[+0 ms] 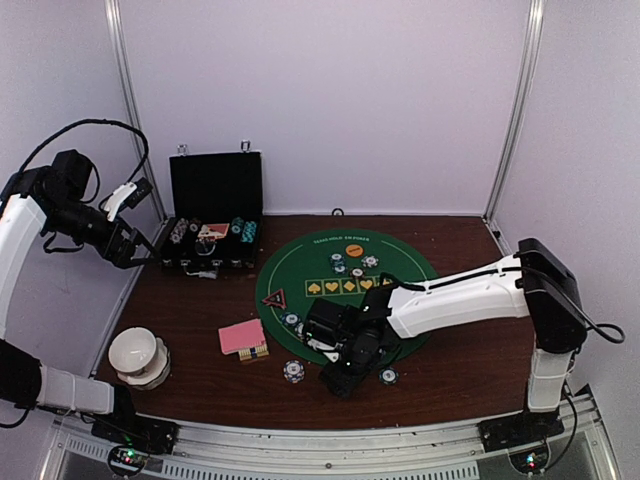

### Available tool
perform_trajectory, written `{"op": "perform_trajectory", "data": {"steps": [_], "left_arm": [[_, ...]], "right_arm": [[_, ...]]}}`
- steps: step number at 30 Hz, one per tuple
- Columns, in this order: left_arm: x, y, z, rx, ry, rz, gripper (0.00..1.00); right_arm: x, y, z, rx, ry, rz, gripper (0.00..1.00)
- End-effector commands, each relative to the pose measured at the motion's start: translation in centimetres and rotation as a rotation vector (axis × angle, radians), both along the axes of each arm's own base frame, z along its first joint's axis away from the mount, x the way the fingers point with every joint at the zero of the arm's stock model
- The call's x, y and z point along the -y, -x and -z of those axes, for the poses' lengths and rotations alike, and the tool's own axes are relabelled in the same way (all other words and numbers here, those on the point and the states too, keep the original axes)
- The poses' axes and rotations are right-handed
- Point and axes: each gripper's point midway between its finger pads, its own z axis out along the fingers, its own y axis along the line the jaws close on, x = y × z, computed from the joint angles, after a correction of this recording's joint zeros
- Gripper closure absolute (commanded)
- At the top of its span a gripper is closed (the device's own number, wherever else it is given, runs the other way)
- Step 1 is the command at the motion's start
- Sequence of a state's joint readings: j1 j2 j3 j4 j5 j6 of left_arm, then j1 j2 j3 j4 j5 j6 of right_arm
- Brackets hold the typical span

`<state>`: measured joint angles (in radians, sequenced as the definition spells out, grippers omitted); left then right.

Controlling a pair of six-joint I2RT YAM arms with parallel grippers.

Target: Distribute texas hold em gaming equipment

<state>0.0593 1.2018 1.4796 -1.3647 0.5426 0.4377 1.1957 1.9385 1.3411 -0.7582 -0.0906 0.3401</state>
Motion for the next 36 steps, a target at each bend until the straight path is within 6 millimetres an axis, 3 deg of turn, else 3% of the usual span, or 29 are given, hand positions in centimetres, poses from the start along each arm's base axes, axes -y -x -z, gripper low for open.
{"op": "perform_trajectory", "data": {"steps": [1, 10, 31, 36], "left_arm": [[0.1, 0.3, -0.6, 0.019, 0.005, 0.006, 0.02], [0.1, 0.3, -0.7, 0.019, 0.007, 0.005, 0.02], [0.2, 0.4, -0.8, 0.019, 0.012, 0.007, 0.02], [0.2, 0.4, -0.7, 0.017, 0.015, 0.007, 0.02]], "right_arm": [[0.3, 0.2, 1.0, -0.002, 0.026, -0.009, 0.35], [0.2, 0.1, 0.2, 0.011, 0.022, -0.016, 0.47], [-0.1, -0.1, -1.5, 0.020, 0.007, -0.026, 0.45], [0.0, -0.1, -1.2, 0.019, 0.015, -0.022, 0.50]]}}
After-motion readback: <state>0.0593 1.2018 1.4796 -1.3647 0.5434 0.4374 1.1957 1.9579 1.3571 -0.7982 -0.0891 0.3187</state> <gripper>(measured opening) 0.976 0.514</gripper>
